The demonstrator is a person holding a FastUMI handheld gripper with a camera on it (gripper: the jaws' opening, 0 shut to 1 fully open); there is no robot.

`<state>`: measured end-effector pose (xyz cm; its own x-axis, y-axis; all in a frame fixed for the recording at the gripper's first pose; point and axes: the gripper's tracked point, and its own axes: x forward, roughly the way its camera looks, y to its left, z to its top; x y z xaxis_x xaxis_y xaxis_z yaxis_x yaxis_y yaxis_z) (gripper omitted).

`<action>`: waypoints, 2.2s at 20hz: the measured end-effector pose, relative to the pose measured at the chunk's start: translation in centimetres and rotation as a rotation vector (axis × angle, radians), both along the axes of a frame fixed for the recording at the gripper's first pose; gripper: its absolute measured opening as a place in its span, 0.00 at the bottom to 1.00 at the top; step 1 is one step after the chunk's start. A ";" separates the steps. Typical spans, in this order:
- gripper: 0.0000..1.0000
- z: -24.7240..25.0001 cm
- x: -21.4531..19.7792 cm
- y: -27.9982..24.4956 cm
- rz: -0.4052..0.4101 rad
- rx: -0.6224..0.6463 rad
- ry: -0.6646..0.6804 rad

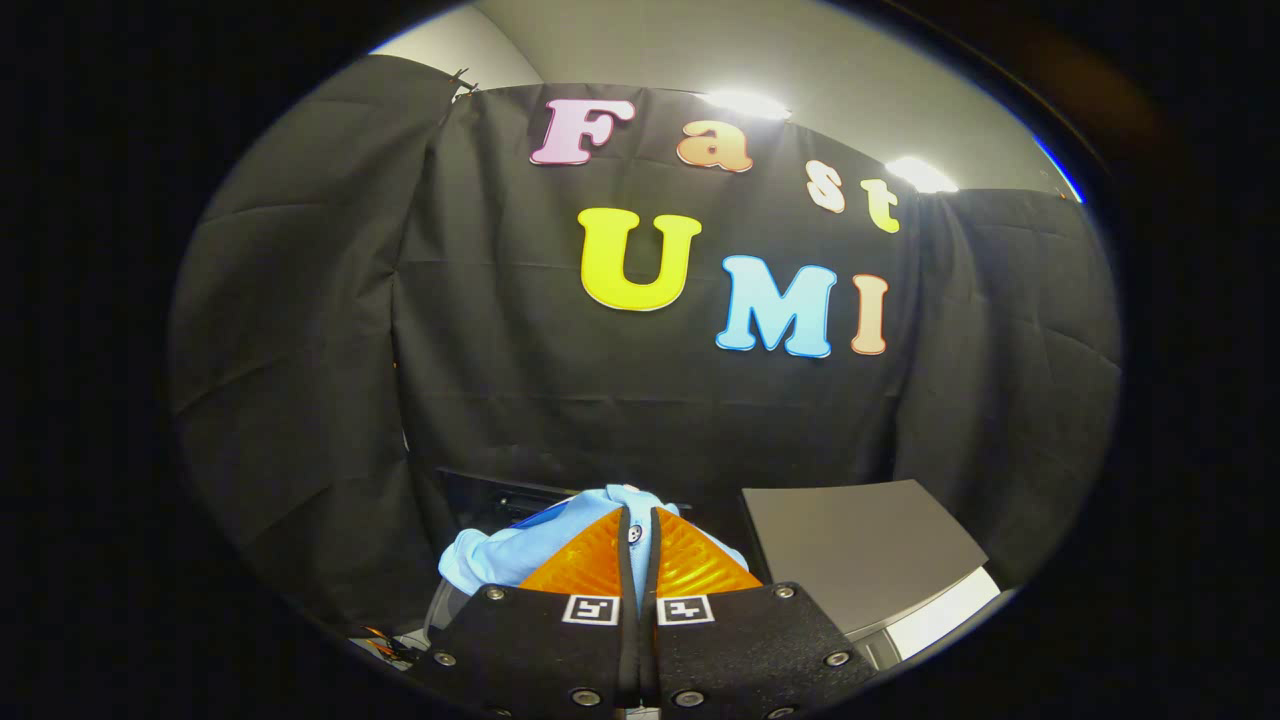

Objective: Put the clothes into the washing machine and then close the washing machine lid.

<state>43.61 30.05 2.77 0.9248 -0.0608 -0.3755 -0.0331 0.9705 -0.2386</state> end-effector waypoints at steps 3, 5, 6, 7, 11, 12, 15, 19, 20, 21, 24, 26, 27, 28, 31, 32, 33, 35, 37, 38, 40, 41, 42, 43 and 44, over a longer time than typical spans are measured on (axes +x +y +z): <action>0.00 -2.1 0.7 2.5 0.008 0.001 0.021; 0.00 -4.0 1.3 3.7 0.011 0.003 0.044; 0.00 -5.0 1.4 4.2 0.013 0.002 0.053; 0.00 -6.0 1.6 4.7 0.014 0.001 0.062; 0.00 -11.8 2.1 5.4 0.002 -0.004 0.137; 0.00 -13.2 2.3 5.3 -0.001 -0.011 0.154; 0.00 -17.2 2.5 5.2 -0.011 -0.009 0.211; 0.00 -22.3 3.1 4.7 -0.027 -0.028 0.290; 0.00 -23.4 3.1 4.5 -0.030 -0.028 0.310; 0.00 -24.3 3.2 4.3 -0.034 -0.028 0.325; 0.00 -27.2 3.5 3.5 -0.054 -0.028 0.374; 0.00 -29.0 3.5 3.1 -0.063 -0.022 0.408; 0.00 -30.0 3.6 2.8 -0.067 -0.024 0.428; 0.00 -30.9 3.4 2.5 -0.070 -0.028 0.453; 0.00 -33.9 3.0 1.5 -0.092 -0.013 0.520; 0.00 -34.6 2.8 1.3 -0.094 -0.017 0.541; 0.00 -35.3 2.7 1.0 -0.095 -0.025 0.558; 0.00 -36.4 2.7 0.5 -0.094 -0.027 0.579; 0.00 -37.4 2.6 0.5 -0.096 -0.012 0.607; 0.00 -38.0 2.5 0.7 -0.095 -0.004 0.628; 0.00 -39.1 2.4 0.7 -0.093 -0.002 0.663; 0.00 -39.4 2.3 0.8 -0.091 -0.001 0.674; 0.00 -39.8 2.1 0.9 -0.090 0.001 0.682; 0.00 -40.0 2.0 0.8 -0.088 0.000 0.691; 0.00 -40.3 1.8 0.9 -0.085 -0.001 0.701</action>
<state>45.43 30.94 -37.51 0.4571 -0.1224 -0.8810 -0.1038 0.9764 -0.1895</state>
